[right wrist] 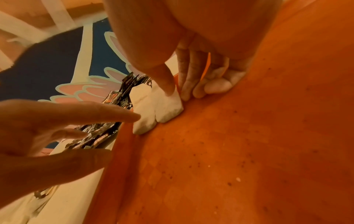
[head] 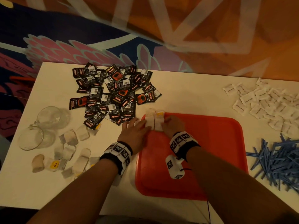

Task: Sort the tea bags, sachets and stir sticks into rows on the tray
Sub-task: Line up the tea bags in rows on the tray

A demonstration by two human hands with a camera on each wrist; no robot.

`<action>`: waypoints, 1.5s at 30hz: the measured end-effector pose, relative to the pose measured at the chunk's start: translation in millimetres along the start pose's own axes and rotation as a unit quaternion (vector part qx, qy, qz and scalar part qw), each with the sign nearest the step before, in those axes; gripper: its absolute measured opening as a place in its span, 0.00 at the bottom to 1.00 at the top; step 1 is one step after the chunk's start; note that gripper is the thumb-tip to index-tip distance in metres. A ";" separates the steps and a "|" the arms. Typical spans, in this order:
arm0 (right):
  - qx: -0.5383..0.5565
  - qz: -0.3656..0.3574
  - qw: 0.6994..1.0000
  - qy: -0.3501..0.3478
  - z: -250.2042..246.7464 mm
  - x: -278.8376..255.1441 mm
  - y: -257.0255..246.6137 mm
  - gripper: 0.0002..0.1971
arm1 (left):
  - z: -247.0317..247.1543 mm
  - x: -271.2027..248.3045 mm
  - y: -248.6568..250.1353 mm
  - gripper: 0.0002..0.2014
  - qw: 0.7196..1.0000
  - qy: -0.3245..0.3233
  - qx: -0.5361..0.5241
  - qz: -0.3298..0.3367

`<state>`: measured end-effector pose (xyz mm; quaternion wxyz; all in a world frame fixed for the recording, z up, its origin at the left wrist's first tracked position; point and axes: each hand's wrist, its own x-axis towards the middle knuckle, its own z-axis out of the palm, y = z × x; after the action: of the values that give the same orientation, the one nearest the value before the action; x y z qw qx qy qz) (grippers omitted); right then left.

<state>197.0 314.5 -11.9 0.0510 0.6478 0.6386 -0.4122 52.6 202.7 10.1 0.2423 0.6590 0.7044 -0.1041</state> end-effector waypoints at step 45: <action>-0.090 -0.142 0.978 -0.122 55.2 -106.9 -11.7 0.02 | 86.8 -147.8 -52.1 0.34 0.800 0.150 -0.343 -0.469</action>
<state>177.6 200.0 21.5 0.1274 0.4887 0.7474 -0.4317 21.4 26.8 -2.9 0.2650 0.1297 0.9446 0.1437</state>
